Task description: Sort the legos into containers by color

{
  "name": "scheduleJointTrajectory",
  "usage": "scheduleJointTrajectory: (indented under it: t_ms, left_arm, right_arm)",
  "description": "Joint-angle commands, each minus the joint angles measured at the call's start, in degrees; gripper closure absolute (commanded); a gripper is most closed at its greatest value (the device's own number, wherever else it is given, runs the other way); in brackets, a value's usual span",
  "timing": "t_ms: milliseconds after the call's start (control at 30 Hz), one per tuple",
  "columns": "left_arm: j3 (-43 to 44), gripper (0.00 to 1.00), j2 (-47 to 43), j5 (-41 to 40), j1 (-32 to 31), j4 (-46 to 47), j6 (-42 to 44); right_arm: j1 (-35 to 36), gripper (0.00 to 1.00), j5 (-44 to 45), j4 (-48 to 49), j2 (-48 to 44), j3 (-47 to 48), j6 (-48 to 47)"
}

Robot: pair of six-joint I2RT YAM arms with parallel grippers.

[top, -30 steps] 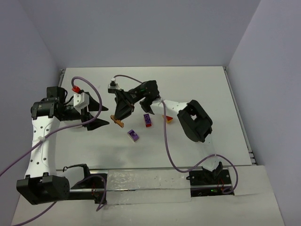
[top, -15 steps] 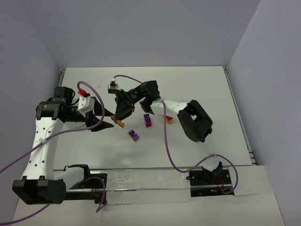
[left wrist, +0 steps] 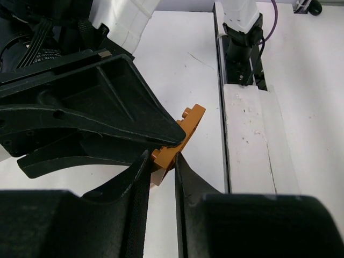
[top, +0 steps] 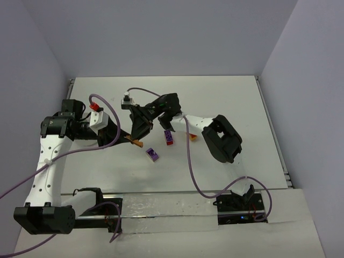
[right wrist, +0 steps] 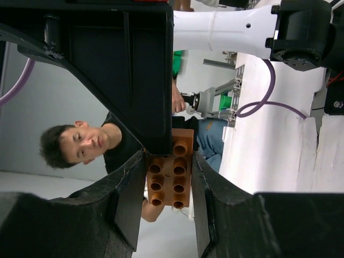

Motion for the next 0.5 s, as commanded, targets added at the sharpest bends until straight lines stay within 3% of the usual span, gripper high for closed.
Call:
scheduleJointTrajectory:
  t_ms: [0,67,100,133,333,467]
  left_arm:
    - [0.38,1.0,-1.76,-0.65,-0.4,-1.38,-1.2]
    - [0.27,1.0,-2.01,-1.35,-0.4,-1.51,-0.86]
    - [0.59,1.0,-2.03,-1.84,-0.4,-2.06,-0.65]
    - [0.75,1.0,-2.18,-3.03,-0.4,-2.06,-1.02]
    - [-0.29,1.0,-5.16,-13.12,-0.4,-2.24,-0.46]
    - [-1.26,1.0,-6.32,-19.38,-0.4,-2.24,-1.5]
  right_arm:
    - [0.08,0.88,-0.92,24.76,-1.35,3.39,6.53]
    - [0.06,0.51,-1.17,23.98,-1.22,3.78,6.51]
    - [-0.12,0.18,-1.34,23.19,-1.15,3.78,6.35]
    - [-0.5,0.04,-1.49,23.03,-1.15,3.71,6.27]
    - [-3.93,0.0,-1.95,21.3,-2.15,3.47,4.47]
    - [-8.34,0.0,0.08,12.6,-3.87,1.69,-1.78]
